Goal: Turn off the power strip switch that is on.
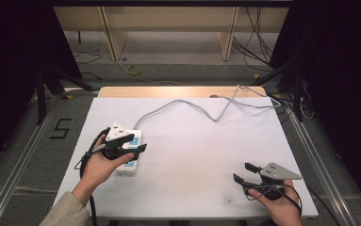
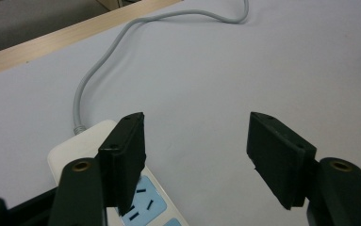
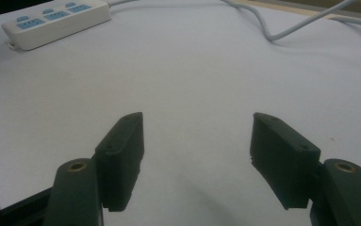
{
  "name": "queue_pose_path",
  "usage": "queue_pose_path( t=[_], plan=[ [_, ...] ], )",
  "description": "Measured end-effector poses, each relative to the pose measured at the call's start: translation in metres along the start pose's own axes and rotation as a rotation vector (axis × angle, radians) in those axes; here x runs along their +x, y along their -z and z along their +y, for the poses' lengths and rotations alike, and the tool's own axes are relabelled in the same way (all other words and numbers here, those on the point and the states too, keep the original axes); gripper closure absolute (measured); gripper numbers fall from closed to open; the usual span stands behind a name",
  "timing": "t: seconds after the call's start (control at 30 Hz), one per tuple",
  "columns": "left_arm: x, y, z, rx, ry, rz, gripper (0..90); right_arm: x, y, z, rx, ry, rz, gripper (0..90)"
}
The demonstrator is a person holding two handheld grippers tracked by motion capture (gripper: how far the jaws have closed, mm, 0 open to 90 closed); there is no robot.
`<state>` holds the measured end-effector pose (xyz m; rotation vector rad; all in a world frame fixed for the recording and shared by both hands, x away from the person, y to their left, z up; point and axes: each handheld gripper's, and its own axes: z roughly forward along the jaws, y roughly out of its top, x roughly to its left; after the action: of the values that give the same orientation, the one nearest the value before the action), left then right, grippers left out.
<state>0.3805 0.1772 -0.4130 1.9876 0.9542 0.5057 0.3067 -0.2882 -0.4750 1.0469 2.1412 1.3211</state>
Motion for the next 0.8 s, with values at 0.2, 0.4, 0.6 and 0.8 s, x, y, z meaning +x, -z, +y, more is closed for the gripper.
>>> queue_pose_path(
  t=[0.2,0.4,0.6,0.8],
  plan=[
    [-0.002,0.005,-0.008,-0.022,-0.021,0.0,35.5,0.0,0.0,0.0,0.0,0.002,0.0,36.6],
    [-0.003,0.011,-0.019,-0.044,-0.011,-0.002,32.5,0.0,0.0,0.0,-0.002,0.002,0.001,36.5],
    [-0.005,0.014,-0.03,-0.047,-0.026,-0.008,30.3,0.001,0.0,0.0,-0.003,0.004,0.005,36.3],
    [-0.004,0.017,-0.037,-0.062,-0.026,-0.006,28.2,0.001,0.0,0.0,-0.003,0.008,0.006,36.1]
  ],
)
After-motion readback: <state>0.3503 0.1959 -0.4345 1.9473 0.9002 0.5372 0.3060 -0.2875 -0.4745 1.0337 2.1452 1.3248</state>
